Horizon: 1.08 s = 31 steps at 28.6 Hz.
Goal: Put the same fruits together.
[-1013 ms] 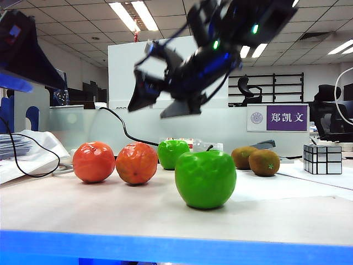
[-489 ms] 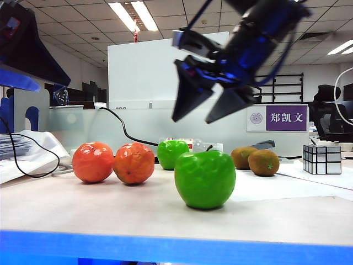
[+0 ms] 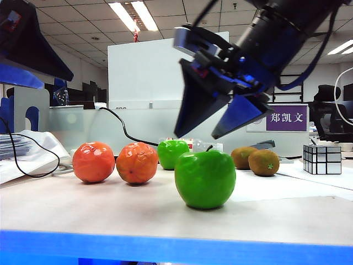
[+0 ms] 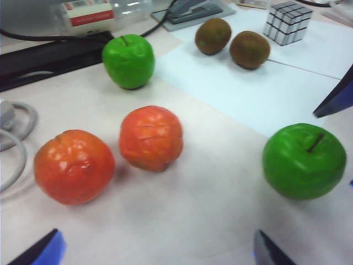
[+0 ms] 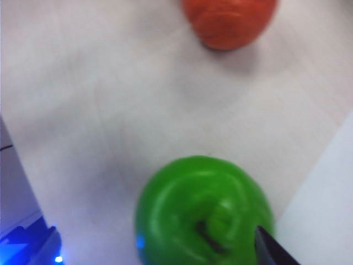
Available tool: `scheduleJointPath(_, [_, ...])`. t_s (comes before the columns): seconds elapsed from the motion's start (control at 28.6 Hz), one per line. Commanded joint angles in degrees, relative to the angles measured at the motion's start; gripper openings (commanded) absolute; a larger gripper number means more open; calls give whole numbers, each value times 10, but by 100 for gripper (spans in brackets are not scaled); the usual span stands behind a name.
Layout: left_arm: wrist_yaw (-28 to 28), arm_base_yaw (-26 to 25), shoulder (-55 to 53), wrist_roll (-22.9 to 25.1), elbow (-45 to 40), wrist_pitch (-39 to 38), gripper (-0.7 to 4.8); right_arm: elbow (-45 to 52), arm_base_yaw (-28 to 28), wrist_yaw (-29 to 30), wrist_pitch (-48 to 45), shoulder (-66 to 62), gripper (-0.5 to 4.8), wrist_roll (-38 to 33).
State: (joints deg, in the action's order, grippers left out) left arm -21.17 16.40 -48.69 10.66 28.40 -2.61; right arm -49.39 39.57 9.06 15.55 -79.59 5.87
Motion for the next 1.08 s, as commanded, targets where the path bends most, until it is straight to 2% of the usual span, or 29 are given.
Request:
scheduleJointPath(0.03, [-7, 0, 1, -2, 2, 5, 468, 1, 9, -29, -12, -1, 479, -3])
scheduleJointPath(1.08, [-7, 0, 1, -2, 2, 6, 468, 20, 8, -36, -97, -92, 479, -29])
